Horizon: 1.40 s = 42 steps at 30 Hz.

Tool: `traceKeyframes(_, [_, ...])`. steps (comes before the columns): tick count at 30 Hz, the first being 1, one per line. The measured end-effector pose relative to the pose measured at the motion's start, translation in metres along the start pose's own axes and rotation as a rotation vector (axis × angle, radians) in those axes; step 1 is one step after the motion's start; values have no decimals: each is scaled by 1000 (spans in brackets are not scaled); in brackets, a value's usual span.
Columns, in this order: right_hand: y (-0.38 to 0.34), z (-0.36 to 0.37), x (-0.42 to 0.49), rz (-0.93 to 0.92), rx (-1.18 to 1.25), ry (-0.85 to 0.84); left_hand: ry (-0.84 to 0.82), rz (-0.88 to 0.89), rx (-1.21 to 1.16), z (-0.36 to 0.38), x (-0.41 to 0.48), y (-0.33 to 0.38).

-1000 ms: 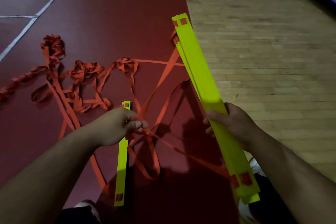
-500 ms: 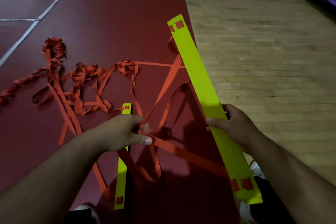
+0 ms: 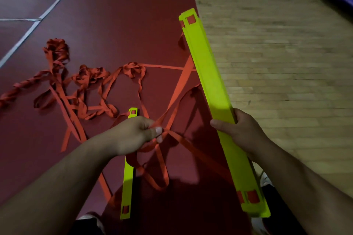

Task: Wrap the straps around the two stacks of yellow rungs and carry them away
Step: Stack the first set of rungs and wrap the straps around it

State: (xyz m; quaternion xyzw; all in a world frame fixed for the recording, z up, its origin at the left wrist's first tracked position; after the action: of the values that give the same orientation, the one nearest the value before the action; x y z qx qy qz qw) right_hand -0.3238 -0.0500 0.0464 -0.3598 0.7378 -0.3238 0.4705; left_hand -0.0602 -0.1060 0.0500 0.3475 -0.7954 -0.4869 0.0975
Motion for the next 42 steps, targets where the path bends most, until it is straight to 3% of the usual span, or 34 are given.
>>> traceKeyframes(4, [-5,3,0,18,133,-107,106,-30,-199,-9,2,8])
traceKeyframes(15, [-5,19,-5,86,346,-294,155,-23,-261,-12,4,17])
traceKeyframes(19, [-1,26,-8,141,594,-432,188,-31,-277,-16,3,17])
traceKeyframes(22, [-7,33,-14,111,601,-522,190,-32,-296,-17,2,18])
traceKeyframes(27, [-7,30,-11,108,569,-436,224,-48,-315,-17,1,20])
traceKeyframes(34, [-6,36,-7,143,710,-618,220,-72,-325,-18,1,22])
traceKeyframes(38, [-11,30,-10,98,668,-581,253,-91,-309,-19,1,16])
traceKeyframes(42, [-10,20,-3,68,579,-440,246,-83,-305,-17,3,17])
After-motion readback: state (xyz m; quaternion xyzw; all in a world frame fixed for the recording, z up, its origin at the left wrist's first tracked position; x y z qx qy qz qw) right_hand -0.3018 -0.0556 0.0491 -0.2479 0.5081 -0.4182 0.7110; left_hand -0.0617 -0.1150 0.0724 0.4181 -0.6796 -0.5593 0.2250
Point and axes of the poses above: each hand's wrist, its own x-axis towards the middle knuckle, its own z-axis out of the palm, y = z × x, the point moved 8 cm from there along x, towards the middle knuckle, and after that the axes turned 12 degrees about z, right-handed, at the moved point
